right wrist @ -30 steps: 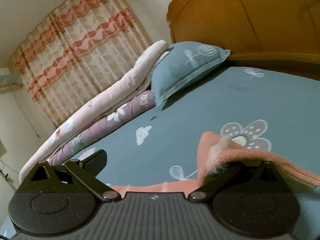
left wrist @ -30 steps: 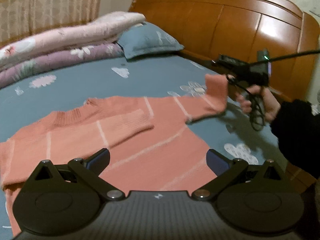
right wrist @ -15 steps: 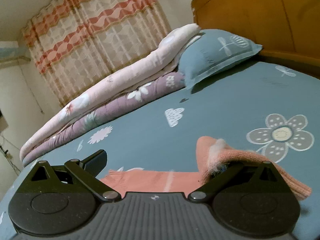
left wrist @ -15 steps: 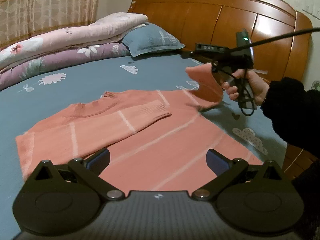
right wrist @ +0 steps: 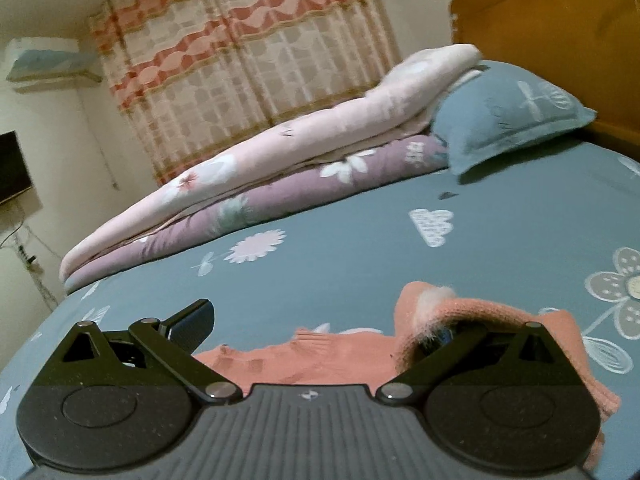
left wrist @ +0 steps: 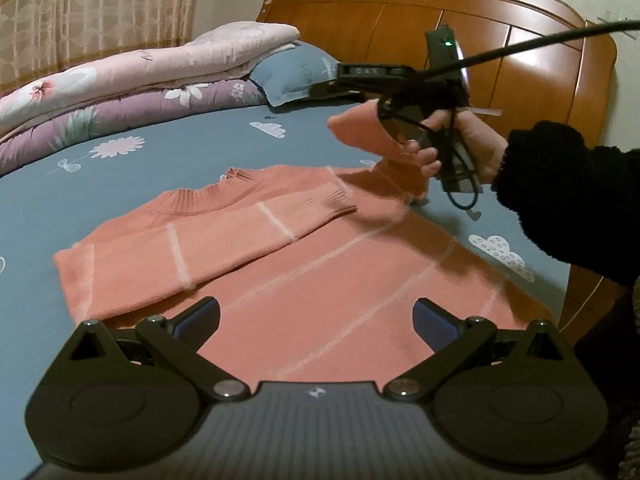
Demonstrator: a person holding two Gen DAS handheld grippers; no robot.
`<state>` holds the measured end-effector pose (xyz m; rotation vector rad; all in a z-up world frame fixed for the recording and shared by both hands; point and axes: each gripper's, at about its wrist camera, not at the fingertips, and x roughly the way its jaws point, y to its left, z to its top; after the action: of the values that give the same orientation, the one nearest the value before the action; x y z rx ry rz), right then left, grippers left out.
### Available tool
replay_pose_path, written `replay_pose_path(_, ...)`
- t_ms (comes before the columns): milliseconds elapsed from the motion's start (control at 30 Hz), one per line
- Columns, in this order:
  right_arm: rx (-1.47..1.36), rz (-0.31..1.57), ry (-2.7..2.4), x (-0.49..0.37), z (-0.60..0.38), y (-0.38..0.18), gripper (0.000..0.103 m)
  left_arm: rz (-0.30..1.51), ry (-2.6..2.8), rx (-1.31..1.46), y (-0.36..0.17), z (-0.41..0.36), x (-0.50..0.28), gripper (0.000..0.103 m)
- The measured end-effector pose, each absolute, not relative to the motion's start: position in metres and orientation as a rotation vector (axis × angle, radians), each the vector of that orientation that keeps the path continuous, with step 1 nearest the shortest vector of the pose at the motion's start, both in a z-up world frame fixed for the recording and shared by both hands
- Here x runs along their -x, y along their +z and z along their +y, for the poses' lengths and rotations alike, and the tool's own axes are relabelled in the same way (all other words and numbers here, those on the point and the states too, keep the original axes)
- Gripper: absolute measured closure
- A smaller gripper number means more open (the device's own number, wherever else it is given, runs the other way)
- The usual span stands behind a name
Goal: Fold clothes
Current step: 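Carry the held sleeve with the right tool across the body toward the collar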
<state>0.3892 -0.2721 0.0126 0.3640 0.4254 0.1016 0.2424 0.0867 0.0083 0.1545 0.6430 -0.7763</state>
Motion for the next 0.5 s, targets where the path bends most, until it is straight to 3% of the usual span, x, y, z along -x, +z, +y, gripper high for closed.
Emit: replay_pose_path(500, -0.328, 0.471, 0.231, -0.405, -0.211, 0.006, 0.0, 0.67, -0.725, -0.136, 0.004, 0.103, -0.23, 0.001)
